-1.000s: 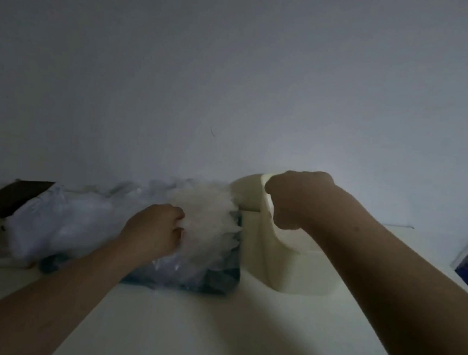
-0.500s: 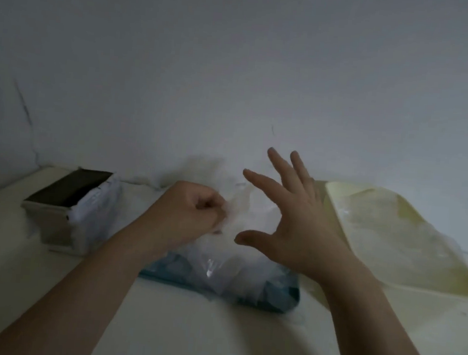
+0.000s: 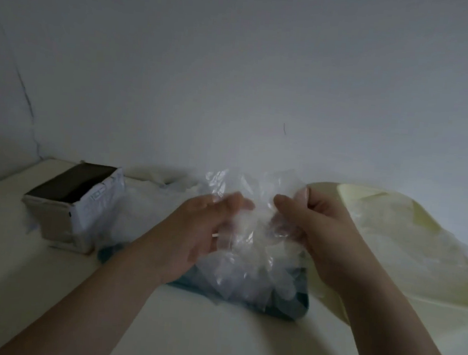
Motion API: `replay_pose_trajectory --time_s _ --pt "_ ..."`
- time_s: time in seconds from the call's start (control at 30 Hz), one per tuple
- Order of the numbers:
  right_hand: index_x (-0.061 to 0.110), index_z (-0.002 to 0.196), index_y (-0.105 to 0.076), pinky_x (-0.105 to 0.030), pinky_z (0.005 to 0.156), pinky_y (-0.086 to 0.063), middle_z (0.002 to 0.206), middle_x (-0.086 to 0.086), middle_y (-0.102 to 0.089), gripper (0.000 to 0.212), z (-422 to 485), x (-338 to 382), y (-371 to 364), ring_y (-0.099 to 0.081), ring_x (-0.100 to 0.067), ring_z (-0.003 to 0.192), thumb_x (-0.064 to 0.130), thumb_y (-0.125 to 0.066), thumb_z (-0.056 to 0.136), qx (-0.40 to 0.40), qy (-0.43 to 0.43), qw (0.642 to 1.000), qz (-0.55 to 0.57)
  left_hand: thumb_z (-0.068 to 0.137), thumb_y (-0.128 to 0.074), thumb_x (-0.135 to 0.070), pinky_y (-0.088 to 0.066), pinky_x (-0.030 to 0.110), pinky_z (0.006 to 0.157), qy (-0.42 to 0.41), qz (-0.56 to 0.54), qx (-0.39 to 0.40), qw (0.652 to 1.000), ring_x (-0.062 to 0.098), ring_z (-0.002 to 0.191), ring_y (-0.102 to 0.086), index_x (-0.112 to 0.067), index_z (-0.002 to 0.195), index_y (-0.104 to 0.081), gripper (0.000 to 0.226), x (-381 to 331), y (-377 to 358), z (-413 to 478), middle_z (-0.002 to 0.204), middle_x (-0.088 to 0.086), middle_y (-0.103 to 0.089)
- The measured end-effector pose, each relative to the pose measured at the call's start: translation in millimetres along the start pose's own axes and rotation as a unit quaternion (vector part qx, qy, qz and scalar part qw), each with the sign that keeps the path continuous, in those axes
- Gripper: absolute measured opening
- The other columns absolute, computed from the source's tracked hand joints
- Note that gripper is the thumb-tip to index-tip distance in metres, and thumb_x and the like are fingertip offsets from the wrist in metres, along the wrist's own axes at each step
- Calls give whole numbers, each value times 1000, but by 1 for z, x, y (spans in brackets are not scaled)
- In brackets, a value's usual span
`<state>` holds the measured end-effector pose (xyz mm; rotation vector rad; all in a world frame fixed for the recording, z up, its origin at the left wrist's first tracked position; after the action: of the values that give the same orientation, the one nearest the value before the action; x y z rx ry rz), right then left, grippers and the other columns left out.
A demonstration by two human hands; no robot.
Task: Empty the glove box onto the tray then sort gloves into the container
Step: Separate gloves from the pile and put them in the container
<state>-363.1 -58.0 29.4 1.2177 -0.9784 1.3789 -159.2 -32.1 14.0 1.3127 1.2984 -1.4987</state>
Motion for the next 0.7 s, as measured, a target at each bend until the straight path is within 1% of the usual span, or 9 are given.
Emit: replay_pose_trajectory --time_s 0.07,0.17,0.27,0.37,0.43,0.5,0.57,0.63,0.7 --pt "2 73 -58 -26 53 -48 69 -17 -70 31 0 -3 -3 -65 -25 57 21 -73 92 21 -21 999 19 76 -87 -33 -56 28 69 2 1 -23 1000 19 87 -68 -19 94 -80 25 7 -3 2 92 5 -70" --pt "5 74 -56 -31 56 -50 65 -17 -62 36 0 -6 -2 -58 -23 52 30 -78 88 29 -26 999 1 75 -82 -15 -57 33 72 -3 -62 -46 997 22 86 -70 -15 85 -75 12 7 -4 4 88 8 -71" --pt "1 78 -56 -34 55 -54 54 -14 -53 48 1 -9 4 -50 -25 46 41 -81 84 -9 -18 997 -81 78 -68 -16 -64 38 73 -20 -121 -55 991 28 89 -74 -9 85 -69 10 -4 2 2 92 13 -75" --pt "6 84 -64 -30 48 -52 53 -7 -56 43 3 -11 7 -54 -24 47 46 -78 87 -42 -49 982 -178 82 -59 -15 -64 38 72 -35 -128 -55 990 31 91 -77 -4 85 -71 16 -15 10 -2 103 18 -77" --pt "15 84 -67 -32 52 -58 60 -2 -64 39 4 -13 8 -61 -18 50 54 -71 90 -72 -41 961 -264 90 -54 -13 -62 34 66 -44 -113 -56 991 32 90 -77 -6 78 -71 22 -19 14 -4 107 19 -78" --pt "24 86 -68 -41 64 -64 70 2 -71 41 5 -15 9 -68 -15 62 65 -61 91 -110 22 939 -325 90 -52 -14 -60 31 62 -41 -106 -33 993 33 89 -77 -6 79 -65 18 -20 17 -5 112 20 -76" --pt "26 99 -73 -45 78 -63 87 6 -76 55 5 -15 11 -74 -13 80 77 -54 88 -102 51 960 -255 86 -54 -13 -58 31 61 -27 -119 10 992 35 89 -74 -9 83 -57 6 -19 17 -5 118 23 -74" --pt "26 118 -74 -43 94 -59 110 8 -77 69 2 -11 9 -74 -12 101 81 -53 84 25 -9 993 -113 84 -60 -11 -58 35 64 -12 -130 54 990 38 92 -72 -12 83 -58 3 -14 14 -4 124 24 -71" --pt "21 120 -76 -40 102 -55 123 -1 -75 63 -1 -12 4 -71 -18 116 70 -61 85 151 -59 987 20 84 -66 -11 -58 40 67 -8 -111 72 991 37 88 -70 -13 83 -64 3 -7 8 -3 113 24 -69"
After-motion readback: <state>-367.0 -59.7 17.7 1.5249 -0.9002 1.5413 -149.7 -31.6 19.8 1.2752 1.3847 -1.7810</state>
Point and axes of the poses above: each hand's wrist, its own z-axis towards the middle knuckle, its own y-axis out of the back of the hand, x = y × z, the point moved 1 cm from there along z, towards the middle knuckle
